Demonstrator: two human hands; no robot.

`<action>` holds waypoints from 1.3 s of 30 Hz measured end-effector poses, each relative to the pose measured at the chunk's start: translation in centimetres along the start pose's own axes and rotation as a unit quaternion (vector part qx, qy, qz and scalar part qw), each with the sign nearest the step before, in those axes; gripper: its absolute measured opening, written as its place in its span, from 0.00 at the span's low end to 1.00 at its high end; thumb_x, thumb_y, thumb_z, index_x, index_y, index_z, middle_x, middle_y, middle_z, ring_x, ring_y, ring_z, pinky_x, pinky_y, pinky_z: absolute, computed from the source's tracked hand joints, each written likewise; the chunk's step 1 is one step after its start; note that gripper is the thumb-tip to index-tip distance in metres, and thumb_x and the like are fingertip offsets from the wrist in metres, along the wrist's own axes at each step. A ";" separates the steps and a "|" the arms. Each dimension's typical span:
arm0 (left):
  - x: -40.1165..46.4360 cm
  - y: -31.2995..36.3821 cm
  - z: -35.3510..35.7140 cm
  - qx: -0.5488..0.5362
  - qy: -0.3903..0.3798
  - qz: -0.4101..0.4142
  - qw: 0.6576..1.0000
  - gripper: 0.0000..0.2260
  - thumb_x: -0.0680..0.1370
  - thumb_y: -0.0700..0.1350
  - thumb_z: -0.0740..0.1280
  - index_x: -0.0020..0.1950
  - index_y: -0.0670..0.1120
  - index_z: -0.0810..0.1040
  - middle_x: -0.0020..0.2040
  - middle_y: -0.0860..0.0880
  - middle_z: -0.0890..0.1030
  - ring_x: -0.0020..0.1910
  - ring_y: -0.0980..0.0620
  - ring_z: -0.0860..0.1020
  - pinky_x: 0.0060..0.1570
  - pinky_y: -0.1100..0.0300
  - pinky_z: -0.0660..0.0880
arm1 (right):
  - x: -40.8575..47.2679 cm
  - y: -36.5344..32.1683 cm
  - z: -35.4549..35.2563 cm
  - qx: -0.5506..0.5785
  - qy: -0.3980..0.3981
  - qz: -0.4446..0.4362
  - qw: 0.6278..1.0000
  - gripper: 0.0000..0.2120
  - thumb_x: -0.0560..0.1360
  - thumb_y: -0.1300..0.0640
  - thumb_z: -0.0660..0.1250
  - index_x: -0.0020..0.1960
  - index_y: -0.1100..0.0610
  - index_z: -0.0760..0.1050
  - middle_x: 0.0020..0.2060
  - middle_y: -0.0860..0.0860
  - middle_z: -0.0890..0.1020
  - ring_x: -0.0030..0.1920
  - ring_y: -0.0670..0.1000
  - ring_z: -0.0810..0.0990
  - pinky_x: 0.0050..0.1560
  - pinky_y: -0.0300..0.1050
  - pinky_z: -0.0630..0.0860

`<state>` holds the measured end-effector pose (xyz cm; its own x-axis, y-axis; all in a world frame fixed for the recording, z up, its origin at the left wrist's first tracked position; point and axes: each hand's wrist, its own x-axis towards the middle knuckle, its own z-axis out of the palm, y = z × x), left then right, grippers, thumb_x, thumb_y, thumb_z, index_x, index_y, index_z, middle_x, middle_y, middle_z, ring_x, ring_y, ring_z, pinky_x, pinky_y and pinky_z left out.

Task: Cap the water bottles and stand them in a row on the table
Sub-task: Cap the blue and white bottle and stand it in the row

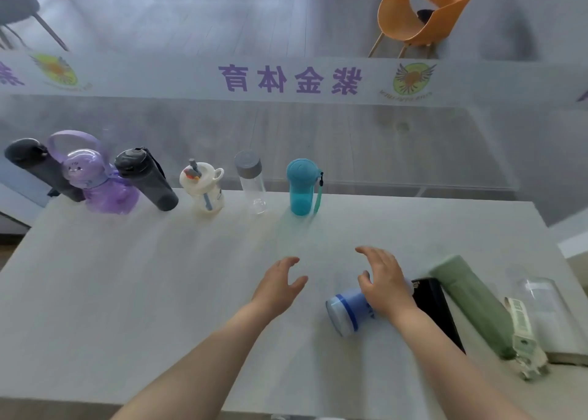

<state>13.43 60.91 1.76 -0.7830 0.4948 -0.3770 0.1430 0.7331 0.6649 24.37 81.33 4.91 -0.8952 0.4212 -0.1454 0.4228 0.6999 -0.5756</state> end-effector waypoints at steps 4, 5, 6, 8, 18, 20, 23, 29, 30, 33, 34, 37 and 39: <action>-3.6 -0.3 2.6 -0.003 -0.055 0.018 0.998 0.23 0.79 0.53 0.65 0.73 0.50 0.66 0.72 0.52 0.70 0.70 0.53 0.69 0.69 0.60 0.64 | -3.0 1.4 0.6 -0.104 -0.031 0.005 0.994 0.30 0.71 0.66 0.61 0.72 0.54 0.66 0.73 0.52 0.66 0.73 0.55 0.60 0.74 0.47 0.49; -4.4 -0.3 3.2 -0.005 -0.069 0.016 0.997 0.24 0.79 0.54 0.65 0.73 0.50 0.65 0.72 0.52 0.69 0.71 0.53 0.68 0.69 0.59 0.64 | -3.5 1.6 0.6 -0.141 -0.051 0.001 0.989 0.32 0.71 0.65 0.60 0.74 0.52 0.63 0.74 0.52 0.64 0.73 0.55 0.59 0.74 0.46 0.47; -5.0 -0.3 3.8 -0.008 -0.080 0.012 0.997 0.26 0.78 0.54 0.65 0.74 0.51 0.64 0.73 0.52 0.69 0.71 0.54 0.68 0.69 0.59 0.64 | -3.9 1.9 0.6 -0.173 -0.070 -0.005 0.982 0.33 0.71 0.65 0.60 0.74 0.52 0.61 0.74 0.51 0.62 0.74 0.55 0.58 0.73 0.45 0.47; -6.2 -0.2 4.9 -0.019 -0.102 0.005 0.995 0.30 0.77 0.56 0.67 0.76 0.51 0.61 0.74 0.53 0.66 0.72 0.53 0.67 0.69 0.58 0.65 | -4.8 2.5 0.7 -0.206 -0.091 -0.015 0.974 0.33 0.72 0.63 0.59 0.76 0.51 0.58 0.75 0.51 0.60 0.75 0.55 0.56 0.74 0.46 0.48; -7.1 1.4 9.8 -0.087 -0.089 -0.017 0.992 0.43 0.71 0.50 0.75 0.77 0.50 0.52 0.72 0.52 0.66 0.68 0.51 0.70 0.67 0.55 0.68 | -5.6 5.1 1.9 -0.319 -0.108 -0.047 0.940 0.36 0.70 0.54 0.68 0.74 0.47 0.58 0.70 0.55 0.64 0.69 0.60 0.61 0.71 0.58 0.47; -7.0 1.6 10.2 -0.091 -0.073 -0.020 0.993 0.38 0.71 0.48 0.75 0.75 0.50 0.56 0.67 0.53 0.70 0.62 0.54 0.72 0.61 0.60 0.70 | -5.6 5.6 2.2 -0.339 -0.101 -0.061 0.933 0.39 0.62 0.53 0.74 0.70 0.48 0.63 0.64 0.55 0.71 0.62 0.60 0.67 0.68 0.60 0.52; -7.0 1.6 10.5 -0.089 -0.049 -0.021 0.995 0.35 0.70 0.49 0.75 0.71 0.53 0.60 0.64 0.52 0.73 0.59 0.54 0.74 0.60 0.58 0.73 | -5.5 6.3 2.5 -0.339 -0.084 -0.081 0.933 0.42 0.54 0.54 0.79 0.64 0.49 0.66 0.55 0.56 0.76 0.55 0.60 0.72 0.63 0.61 0.58; -8.3 1.8 11.0 -0.120 0.005 -0.002 0.993 0.34 0.68 0.50 0.77 0.69 0.58 0.64 0.65 0.56 0.72 0.59 0.64 0.73 0.57 0.71 0.71 | -6.5 7.3 1.8 -0.277 -0.055 -0.134 0.950 0.39 0.56 0.54 0.79 0.65 0.52 0.68 0.55 0.57 0.75 0.54 0.61 0.71 0.64 0.63 0.60; -8.6 2.1 11.0 -0.129 0.019 0.006 0.991 0.34 0.69 0.48 0.77 0.68 0.60 0.63 0.65 0.56 0.71 0.60 0.65 0.73 0.57 0.71 0.71 | -6.4 7.6 1.7 -0.258 -0.044 -0.146 0.954 0.39 0.57 0.53 0.79 0.64 0.52 0.69 0.56 0.57 0.76 0.54 0.61 0.70 0.63 0.63 0.60; -9.1 3.4 10.8 -0.153 0.065 0.033 0.986 0.35 0.69 0.44 0.77 0.68 0.64 0.62 0.66 0.55 0.70 0.60 0.65 0.73 0.59 0.68 0.73 | -6.2 8.1 1.1 -0.186 -0.027 -0.156 0.970 0.39 0.59 0.55 0.78 0.66 0.52 0.66 0.58 0.57 0.74 0.56 0.59 0.66 0.62 0.64 0.65; -9.2 3.8 10.6 -0.158 0.077 0.042 0.983 0.36 0.69 0.43 0.77 0.68 0.63 0.62 0.66 0.54 0.70 0.61 0.64 0.74 0.59 0.66 0.74 | -6.2 8.3 1.0 -0.164 -0.030 -0.152 0.974 0.38 0.60 0.55 0.77 0.67 0.52 0.65 0.59 0.56 0.73 0.57 0.58 0.65 0.62 0.65 0.68; -9.4 5.1 9.9 -0.156 0.106 0.070 0.979 0.36 0.70 0.42 0.77 0.69 0.62 0.62 0.65 0.54 0.71 0.62 0.61 0.73 0.61 0.62 0.74 | -6.4 8.7 0.7 -0.102 -0.039 -0.132 0.985 0.37 0.65 0.55 0.74 0.71 0.51 0.62 0.64 0.56 0.71 0.62 0.59 0.63 0.66 0.61 0.67; -9.3 6.1 9.4 -0.153 0.124 0.082 0.977 0.36 0.69 0.43 0.77 0.69 0.62 0.62 0.66 0.57 0.71 0.63 0.60 0.73 0.61 0.62 0.74 | -6.5 8.8 0.3 -0.047 -0.045 -0.121 0.991 0.36 0.70 0.53 0.73 0.74 0.52 0.62 0.68 0.55 0.68 0.67 0.57 0.61 0.71 0.54 0.63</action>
<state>27.30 65.19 3.30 -0.8925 0.4380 -0.1078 0.1204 0.4615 0.8790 33.84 84.52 0.54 -0.9791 0.1844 -0.0854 0.2015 0.8268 -0.5252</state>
